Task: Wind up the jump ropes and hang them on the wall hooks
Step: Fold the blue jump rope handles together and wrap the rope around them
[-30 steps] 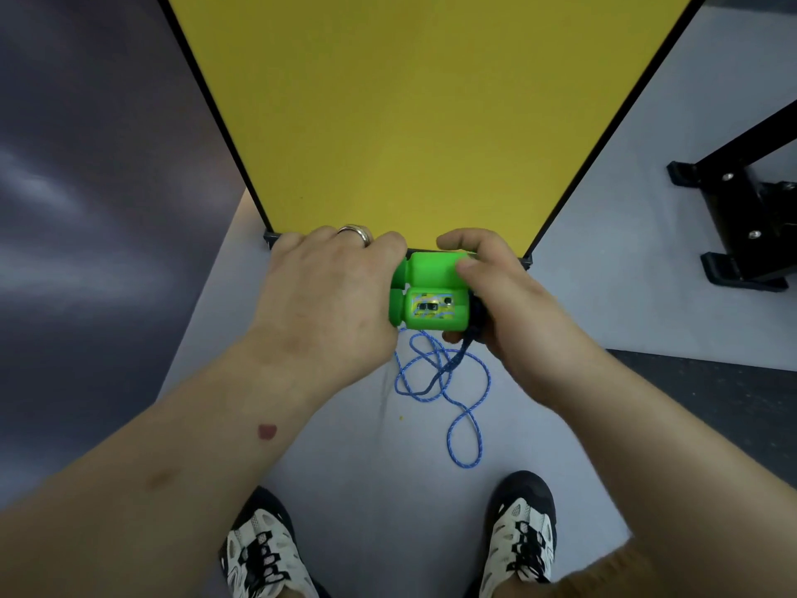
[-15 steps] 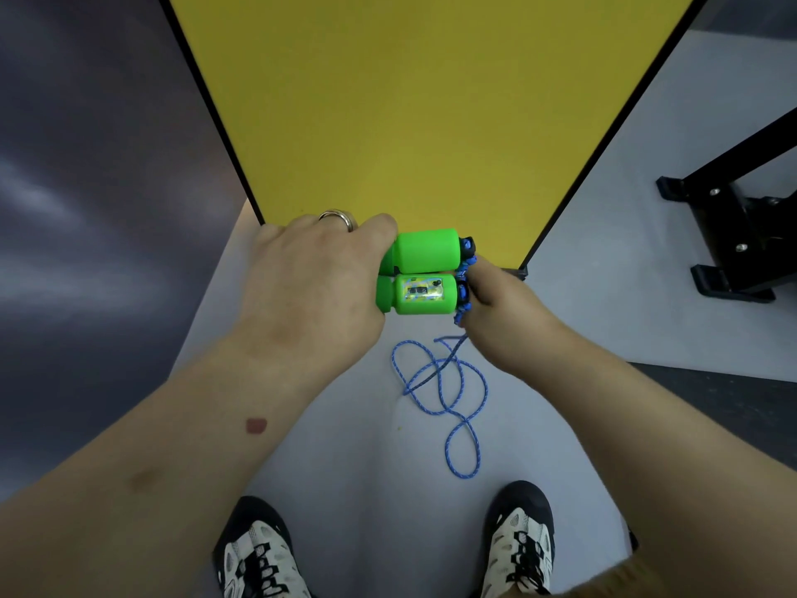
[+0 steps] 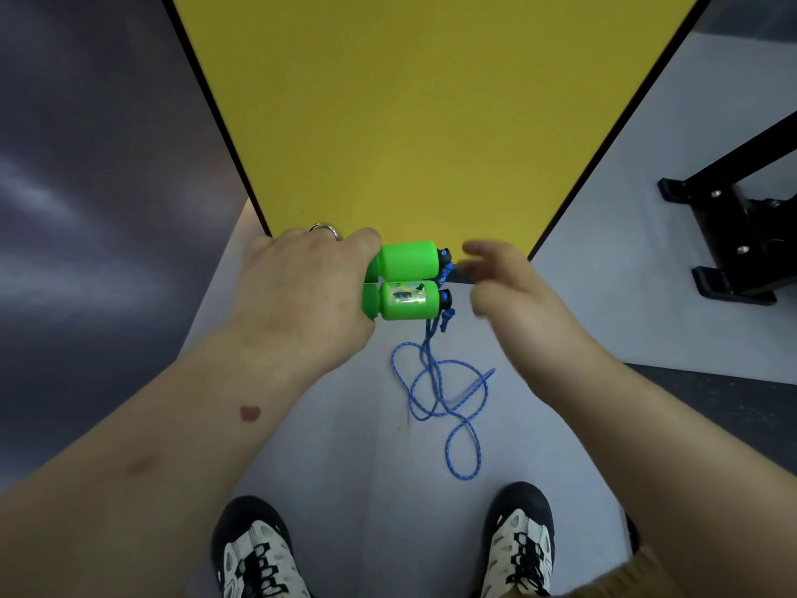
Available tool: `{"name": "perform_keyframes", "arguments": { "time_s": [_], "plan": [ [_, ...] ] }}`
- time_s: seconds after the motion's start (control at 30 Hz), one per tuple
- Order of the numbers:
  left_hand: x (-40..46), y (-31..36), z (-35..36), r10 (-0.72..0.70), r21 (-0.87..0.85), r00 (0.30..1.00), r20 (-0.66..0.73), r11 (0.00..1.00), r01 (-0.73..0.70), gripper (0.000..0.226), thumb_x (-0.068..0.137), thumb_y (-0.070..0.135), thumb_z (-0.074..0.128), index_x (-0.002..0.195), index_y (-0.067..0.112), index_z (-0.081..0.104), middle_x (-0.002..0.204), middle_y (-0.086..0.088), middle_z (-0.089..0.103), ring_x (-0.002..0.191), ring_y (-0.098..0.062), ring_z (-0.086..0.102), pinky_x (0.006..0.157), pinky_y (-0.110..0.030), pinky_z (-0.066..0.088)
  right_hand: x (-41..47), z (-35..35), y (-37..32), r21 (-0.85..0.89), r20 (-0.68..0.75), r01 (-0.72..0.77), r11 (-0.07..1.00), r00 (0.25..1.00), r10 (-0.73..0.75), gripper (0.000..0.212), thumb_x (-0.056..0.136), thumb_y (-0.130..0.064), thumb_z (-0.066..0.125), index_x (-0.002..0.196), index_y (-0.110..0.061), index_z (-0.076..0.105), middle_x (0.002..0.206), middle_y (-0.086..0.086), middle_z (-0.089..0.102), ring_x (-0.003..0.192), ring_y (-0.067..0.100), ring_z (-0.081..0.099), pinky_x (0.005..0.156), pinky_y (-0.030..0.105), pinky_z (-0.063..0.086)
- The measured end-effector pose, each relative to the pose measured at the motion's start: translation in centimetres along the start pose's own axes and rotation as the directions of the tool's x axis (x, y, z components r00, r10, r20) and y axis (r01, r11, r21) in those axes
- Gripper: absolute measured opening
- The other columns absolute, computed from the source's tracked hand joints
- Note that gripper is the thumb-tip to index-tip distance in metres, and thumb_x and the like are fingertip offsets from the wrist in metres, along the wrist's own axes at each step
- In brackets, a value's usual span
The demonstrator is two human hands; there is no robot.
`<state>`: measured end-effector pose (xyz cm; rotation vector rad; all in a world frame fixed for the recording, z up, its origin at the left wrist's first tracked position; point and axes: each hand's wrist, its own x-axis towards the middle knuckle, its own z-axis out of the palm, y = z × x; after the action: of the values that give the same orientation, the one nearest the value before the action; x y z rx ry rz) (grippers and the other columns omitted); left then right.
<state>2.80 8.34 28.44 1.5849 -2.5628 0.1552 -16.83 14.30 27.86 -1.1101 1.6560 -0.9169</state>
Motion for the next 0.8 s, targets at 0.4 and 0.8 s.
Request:
{"name": "perform_keyframes", "arguments": {
  "time_s": [0.4,0.8],
  "plan": [
    [-0.4,1.7,-0.1,0.057,-0.045,0.996,-0.067,0.997,-0.060,0.029,0.067,0.033,0.062,0.089,0.030,0.044,0.077,0.006,0.046,0.068,-0.027,0.039,0.073,-0.036,0.026,-0.4,2.7,-1.4,0.082,-0.104,0.122,0.989,0.988,-0.113,0.028,0.102,-0.047,0.047,0.100,-0.021,0.056,0.068,-0.007,0.053,0.053,0.013,0.054,0.050,0.027,0.047],
    [-0.2,0.8,-1.4,0.018,-0.081,0.998,0.054,0.997,-0.014,0.028,0.072,0.035,0.062,0.089,0.031,0.040,0.074,0.004,0.044,0.071,-0.028,0.051,0.052,-0.030,0.028,1.9,-1.2,-0.6,0.181,0.275,-0.075,0.981,0.961,0.022,0.053,0.062,-0.012,0.037,0.108,-0.003,0.061,0.088,0.015,0.059,0.074,0.025,0.050,0.062,0.033,0.037]
  ]
}}
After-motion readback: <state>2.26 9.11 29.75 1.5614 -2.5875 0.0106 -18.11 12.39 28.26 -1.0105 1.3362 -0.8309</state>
